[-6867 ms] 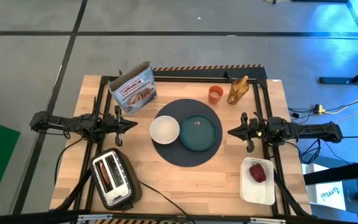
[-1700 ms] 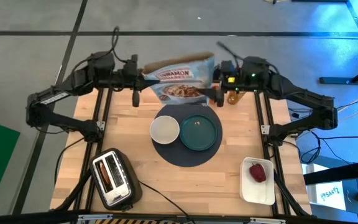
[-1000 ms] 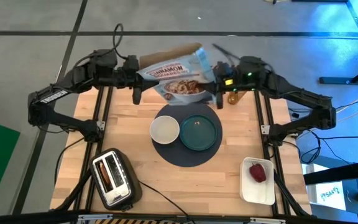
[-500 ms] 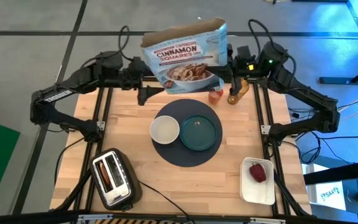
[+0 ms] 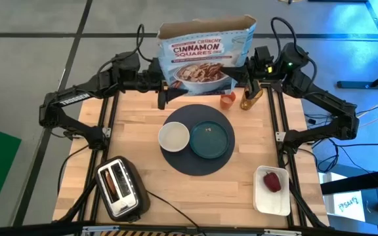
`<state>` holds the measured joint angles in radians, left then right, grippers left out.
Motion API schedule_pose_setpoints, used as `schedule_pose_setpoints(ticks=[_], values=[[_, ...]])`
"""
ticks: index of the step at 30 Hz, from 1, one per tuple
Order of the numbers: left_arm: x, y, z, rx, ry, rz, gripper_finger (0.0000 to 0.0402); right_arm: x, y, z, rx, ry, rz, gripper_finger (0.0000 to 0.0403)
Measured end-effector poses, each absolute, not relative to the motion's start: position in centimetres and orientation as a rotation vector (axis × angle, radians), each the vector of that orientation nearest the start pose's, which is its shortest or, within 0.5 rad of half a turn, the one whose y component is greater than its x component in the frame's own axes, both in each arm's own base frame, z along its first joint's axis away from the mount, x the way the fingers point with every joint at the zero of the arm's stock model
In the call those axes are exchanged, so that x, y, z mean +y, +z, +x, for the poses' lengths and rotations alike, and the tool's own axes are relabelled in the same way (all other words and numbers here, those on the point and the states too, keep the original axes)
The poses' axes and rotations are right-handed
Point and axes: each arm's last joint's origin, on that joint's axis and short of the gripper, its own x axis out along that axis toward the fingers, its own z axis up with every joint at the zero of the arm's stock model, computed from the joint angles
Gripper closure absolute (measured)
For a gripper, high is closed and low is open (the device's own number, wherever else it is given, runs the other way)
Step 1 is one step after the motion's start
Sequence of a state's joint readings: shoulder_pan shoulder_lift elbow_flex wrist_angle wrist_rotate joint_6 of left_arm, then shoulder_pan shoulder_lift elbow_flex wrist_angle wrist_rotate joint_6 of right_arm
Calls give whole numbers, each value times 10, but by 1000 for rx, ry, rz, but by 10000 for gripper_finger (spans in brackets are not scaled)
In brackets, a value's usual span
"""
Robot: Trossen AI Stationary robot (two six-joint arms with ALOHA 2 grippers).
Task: Arrange a breakfast setting
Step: Pour the cereals from the blue cereal box into the white bowl on the blue table mat
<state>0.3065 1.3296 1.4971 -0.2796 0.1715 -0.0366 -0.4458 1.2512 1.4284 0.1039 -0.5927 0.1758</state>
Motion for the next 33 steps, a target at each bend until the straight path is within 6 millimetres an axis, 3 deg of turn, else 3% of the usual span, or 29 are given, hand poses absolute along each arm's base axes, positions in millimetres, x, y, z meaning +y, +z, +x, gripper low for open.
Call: schedule_pose_setpoints(ticks=[6,10,16,20,27,33], values=[[79,448,267,145,124,-9,216,-97,478,239,-201,135,59,397],[75,447,253,218,131,17,262,-97,474,239,-168,111,52,362],[67,447,211,379,204,103,260,-88,487,213,-202,21,-36,255],[60,442,177,551,263,193,258,-82,495,191,-207,-169,-80,201],[46,425,122,905,292,342,258,-77,488,167,-74,-375,-55,178],[42,413,102,1156,270,365,257,-77,478,166,13,-393,28,178]])
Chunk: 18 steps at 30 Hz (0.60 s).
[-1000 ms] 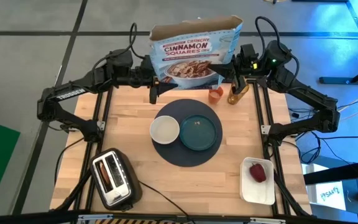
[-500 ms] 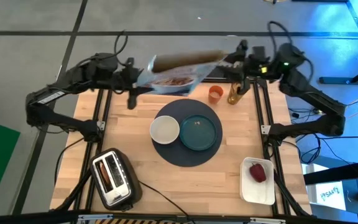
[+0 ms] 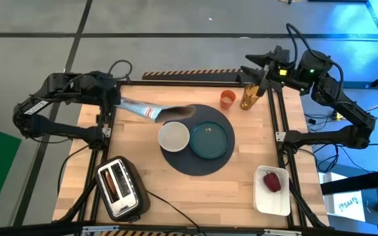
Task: Arrange a breakfast setting
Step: Pour the cereals from the blue cereal box into the white bowl on the blue table mat
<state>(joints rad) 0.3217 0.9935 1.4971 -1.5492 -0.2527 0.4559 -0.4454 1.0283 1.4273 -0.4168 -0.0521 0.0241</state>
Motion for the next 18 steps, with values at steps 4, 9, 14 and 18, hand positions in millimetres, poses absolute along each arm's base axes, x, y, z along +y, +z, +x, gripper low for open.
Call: schedule_pose_setpoints(ticks=[4,9,14,18], values=[[42,412,101,1189,254,410,257,-79,474,170,41,-394,62,178],[46,410,107,1271,247,561,257,-82,469,176,72,-391,98,178],[52,407,117,1363,241,701,257,-85,464,182,103,-387,134,178],[55,404,124,1413,176,785,257,-85,461,184,127,-381,145,178]])
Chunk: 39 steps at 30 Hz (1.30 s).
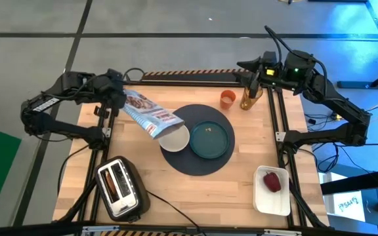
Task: Arrange a breakfast setting
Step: Pour the cereals from the blue cereal box into the white bowl on the blue table mat
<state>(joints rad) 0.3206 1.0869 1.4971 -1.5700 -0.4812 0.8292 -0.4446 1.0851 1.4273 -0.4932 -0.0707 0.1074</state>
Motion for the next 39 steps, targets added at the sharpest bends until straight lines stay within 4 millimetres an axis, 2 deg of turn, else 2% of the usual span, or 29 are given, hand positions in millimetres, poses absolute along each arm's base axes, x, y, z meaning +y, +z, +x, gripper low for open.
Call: schedule_pose_setpoints(ticks=[16,34,39], values=[[67,394,151,1580,52,1016,257,-85,459,183,154,-385,151,178],[50,394,178,1537,5,1314,257,-86,455,183,191,-409,151,178],[47,390,188,1559,-59,1402,257,-86,455,183,191,-409,151,178]])
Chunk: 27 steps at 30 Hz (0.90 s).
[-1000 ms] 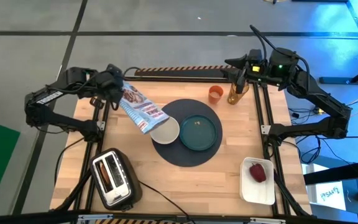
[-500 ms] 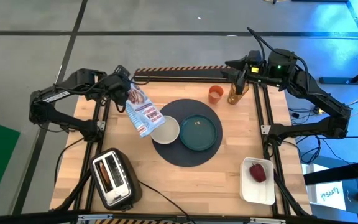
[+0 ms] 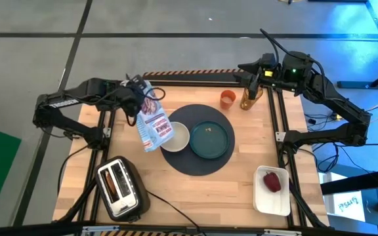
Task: Arrange a breakfast setting
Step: Pour the cereals from the blue cereal box into the white bowl on the blue table mat
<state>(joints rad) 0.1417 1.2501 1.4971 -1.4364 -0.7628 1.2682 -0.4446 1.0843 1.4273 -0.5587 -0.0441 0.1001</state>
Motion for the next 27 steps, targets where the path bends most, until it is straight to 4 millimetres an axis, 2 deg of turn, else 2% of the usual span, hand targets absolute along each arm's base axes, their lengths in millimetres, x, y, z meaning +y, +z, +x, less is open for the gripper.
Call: schedule_pose_setpoints(ticks=[17,27], values=[[22,380,220,1559,-70,1650,257,-86,455,183,191,-409,151,178],[17,378,226,1573,-73,1711,257,-86,455,183,191,-409,151,178]])
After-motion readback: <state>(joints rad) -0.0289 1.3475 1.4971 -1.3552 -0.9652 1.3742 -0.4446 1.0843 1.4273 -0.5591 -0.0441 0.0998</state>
